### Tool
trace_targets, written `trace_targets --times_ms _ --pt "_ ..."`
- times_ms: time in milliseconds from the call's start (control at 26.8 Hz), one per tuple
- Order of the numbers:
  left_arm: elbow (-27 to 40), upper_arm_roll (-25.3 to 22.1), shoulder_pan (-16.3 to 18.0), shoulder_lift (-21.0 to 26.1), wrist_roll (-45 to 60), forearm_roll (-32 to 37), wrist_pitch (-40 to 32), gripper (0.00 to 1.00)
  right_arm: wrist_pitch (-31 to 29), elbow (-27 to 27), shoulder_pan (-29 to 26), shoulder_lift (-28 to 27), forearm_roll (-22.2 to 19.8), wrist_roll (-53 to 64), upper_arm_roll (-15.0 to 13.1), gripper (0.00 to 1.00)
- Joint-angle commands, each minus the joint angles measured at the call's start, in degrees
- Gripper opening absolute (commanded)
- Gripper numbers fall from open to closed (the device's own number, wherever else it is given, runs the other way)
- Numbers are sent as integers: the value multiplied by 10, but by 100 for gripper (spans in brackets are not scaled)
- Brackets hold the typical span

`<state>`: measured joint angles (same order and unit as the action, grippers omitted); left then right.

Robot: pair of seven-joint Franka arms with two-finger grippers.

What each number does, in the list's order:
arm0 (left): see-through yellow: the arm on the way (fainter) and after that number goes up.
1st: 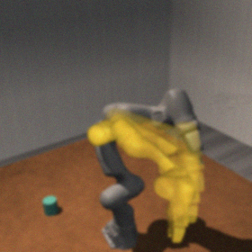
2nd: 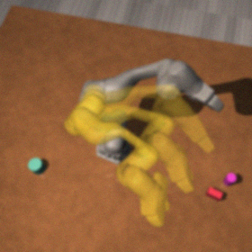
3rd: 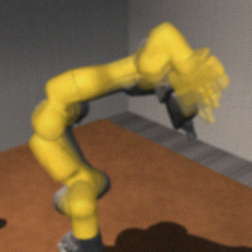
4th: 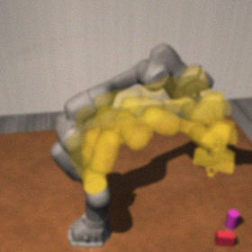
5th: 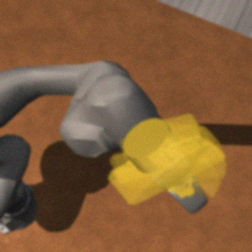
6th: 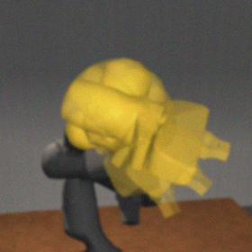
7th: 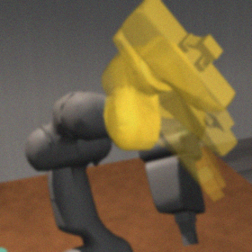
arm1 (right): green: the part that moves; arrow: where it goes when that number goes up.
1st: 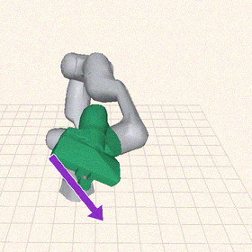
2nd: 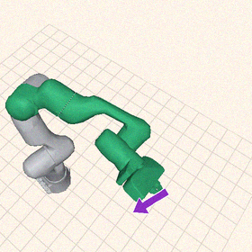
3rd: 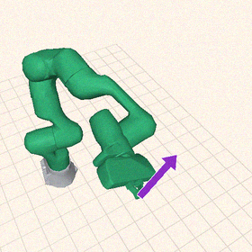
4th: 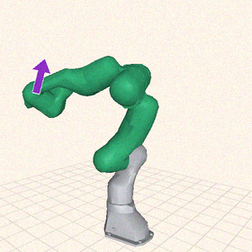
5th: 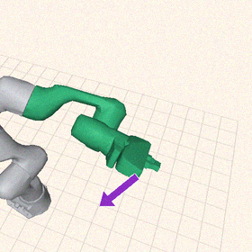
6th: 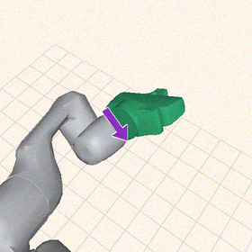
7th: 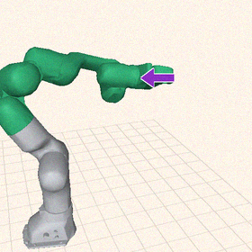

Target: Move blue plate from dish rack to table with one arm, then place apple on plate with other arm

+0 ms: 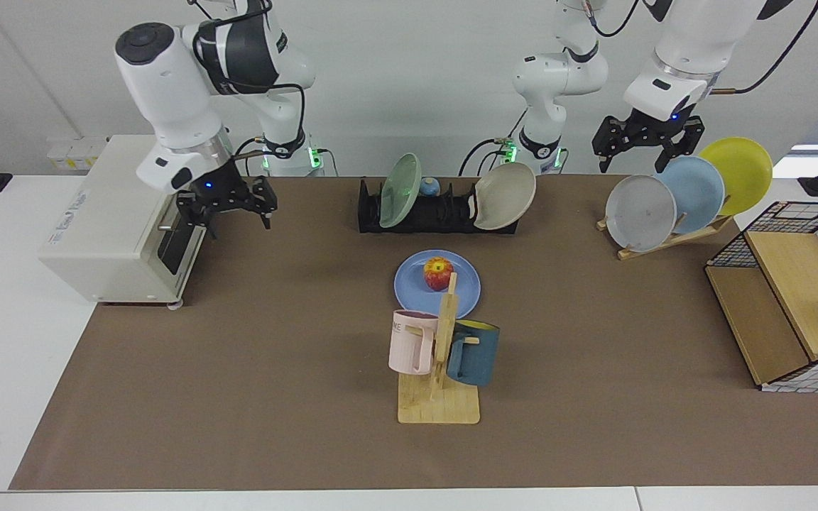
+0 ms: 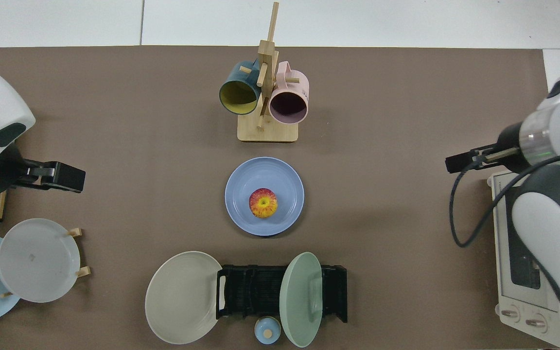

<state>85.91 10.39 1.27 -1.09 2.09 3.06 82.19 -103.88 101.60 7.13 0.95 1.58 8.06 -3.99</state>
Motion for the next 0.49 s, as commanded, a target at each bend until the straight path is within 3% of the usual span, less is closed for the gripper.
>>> trace_targets --times_ms 0,187,448 --pt "6 2 4 -10 3 6 -7 100 23 11 -46 28 -26 46 8 100" --pt "6 2 4 -10 3 6 -8 100 35 11 -87 34 -21 96 9 100" --pt "6 2 4 -10 3 6 -7 100 46 13 -91 40 -15 77 11 100"
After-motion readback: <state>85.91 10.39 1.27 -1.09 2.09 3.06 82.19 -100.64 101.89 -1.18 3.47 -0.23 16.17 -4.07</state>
